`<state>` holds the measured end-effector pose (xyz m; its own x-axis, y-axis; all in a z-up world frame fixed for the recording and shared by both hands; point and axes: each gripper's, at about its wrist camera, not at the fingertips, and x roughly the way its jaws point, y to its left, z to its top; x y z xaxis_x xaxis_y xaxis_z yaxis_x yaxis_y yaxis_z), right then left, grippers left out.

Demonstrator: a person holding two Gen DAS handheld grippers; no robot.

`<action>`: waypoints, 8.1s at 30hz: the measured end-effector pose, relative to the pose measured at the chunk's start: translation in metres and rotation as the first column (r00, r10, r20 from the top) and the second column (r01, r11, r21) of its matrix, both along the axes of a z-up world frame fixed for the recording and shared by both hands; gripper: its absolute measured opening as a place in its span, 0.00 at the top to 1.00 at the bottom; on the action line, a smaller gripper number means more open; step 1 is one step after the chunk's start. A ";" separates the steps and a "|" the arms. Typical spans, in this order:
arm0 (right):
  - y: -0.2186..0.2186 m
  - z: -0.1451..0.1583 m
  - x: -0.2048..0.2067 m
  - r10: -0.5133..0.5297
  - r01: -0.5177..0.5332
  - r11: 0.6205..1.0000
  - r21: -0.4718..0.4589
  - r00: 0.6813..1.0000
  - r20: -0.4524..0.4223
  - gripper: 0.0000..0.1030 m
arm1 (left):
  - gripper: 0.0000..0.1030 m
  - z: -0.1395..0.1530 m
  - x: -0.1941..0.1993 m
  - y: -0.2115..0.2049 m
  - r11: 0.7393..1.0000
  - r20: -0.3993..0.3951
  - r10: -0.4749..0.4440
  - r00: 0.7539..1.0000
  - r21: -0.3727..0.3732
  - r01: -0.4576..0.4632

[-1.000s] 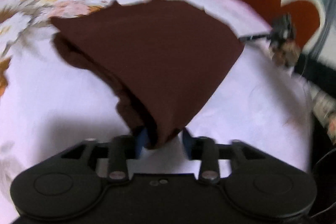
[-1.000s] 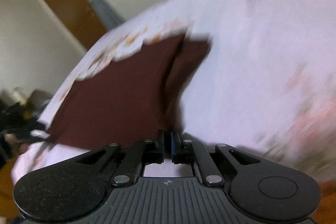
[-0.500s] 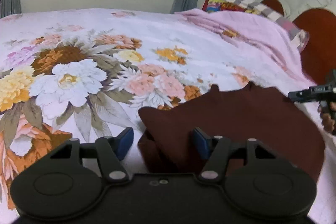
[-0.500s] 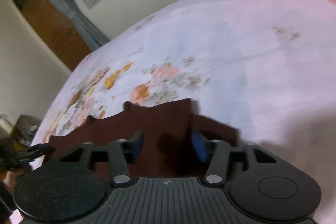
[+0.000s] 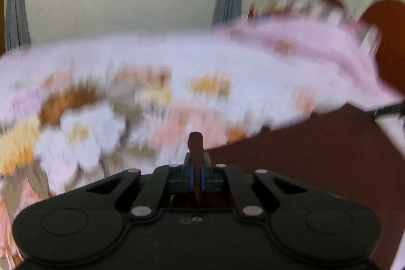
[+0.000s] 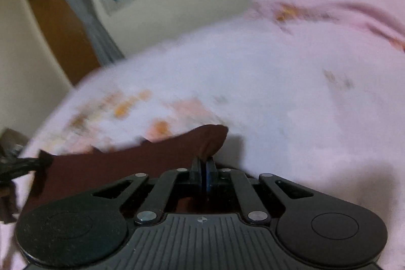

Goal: Fold small clothes

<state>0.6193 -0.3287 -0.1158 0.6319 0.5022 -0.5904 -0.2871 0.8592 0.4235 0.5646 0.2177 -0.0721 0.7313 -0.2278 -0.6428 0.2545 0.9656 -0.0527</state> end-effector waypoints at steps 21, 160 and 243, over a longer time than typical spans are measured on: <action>-0.026 0.013 -0.117 -0.053 0.056 0.998 -0.028 0.995 0.082 0.94 | 0.20 0.003 -0.107 0.026 0.916 -0.117 0.018 0.993 -0.397 -0.063; -0.002 0.003 -0.028 -0.012 0.041 0.985 -0.169 0.985 0.173 0.97 | 0.12 -0.014 0.009 -0.225 0.989 0.106 0.115 0.988 0.080 -0.124; 0.035 -0.020 -0.112 0.224 -0.143 0.897 0.419 0.963 -0.151 0.12 | 0.25 -0.044 -0.205 -0.039 0.746 -0.100 -0.209 0.973 -0.660 0.092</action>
<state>0.5073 -0.2934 -0.1353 0.4008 0.8172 -0.4142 -0.3021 0.5447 0.7823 0.3599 0.1786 -0.1165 0.5543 -0.7292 -0.4013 0.3257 0.6337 -0.7017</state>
